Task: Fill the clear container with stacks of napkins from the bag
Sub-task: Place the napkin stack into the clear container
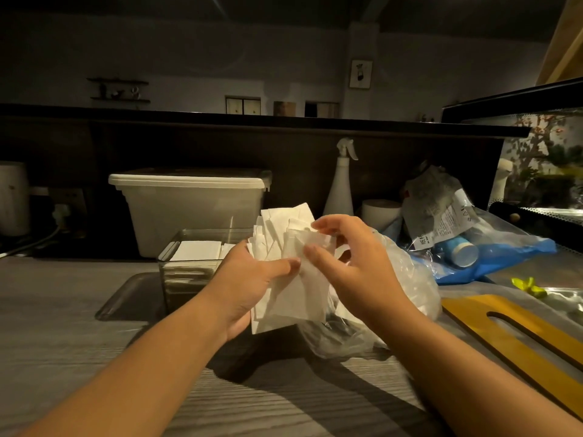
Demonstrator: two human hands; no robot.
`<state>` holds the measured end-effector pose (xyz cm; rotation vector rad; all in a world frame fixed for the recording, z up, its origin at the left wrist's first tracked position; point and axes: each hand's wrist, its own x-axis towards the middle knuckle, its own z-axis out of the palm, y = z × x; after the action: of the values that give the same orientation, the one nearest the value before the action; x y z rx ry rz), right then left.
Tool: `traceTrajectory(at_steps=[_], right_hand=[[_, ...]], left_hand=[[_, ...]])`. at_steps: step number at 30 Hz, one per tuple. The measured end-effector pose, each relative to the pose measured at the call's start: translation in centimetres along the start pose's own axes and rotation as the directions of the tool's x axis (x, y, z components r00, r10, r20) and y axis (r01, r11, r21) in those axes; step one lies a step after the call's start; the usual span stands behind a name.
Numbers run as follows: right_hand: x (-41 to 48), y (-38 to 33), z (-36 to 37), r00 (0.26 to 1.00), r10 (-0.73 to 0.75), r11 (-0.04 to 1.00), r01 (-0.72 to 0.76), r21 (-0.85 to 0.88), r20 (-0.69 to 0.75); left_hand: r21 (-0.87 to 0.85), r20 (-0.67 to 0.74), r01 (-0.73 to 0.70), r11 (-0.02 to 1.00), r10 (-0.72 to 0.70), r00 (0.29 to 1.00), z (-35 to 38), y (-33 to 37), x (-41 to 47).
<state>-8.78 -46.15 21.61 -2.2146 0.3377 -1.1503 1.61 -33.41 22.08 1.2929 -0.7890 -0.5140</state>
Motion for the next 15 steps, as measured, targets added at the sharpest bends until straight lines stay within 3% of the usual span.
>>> traceTrajectory(at_steps=[2,5,15], right_hand=[[-0.12,0.13,0.2,0.996,-0.075,0.988,0.08,-0.133,0.038],[-0.26,0.26,0.26,0.994,-0.111,0.973,0.114,-0.2,0.025],[-0.59,0.01,0.18,0.994,-0.09,0.993,0.094,-0.075,0.059]], left_hand=[[0.045,-0.017,-0.004,0.999,0.005,1.0,-0.08,-0.03,0.1],[0.048,-0.024,-0.004,0.999,0.005,1.0,-0.11,-0.07,0.14],[-0.005,-0.001,-0.007,1.0,0.007,1.0,0.01,0.19,0.06]])
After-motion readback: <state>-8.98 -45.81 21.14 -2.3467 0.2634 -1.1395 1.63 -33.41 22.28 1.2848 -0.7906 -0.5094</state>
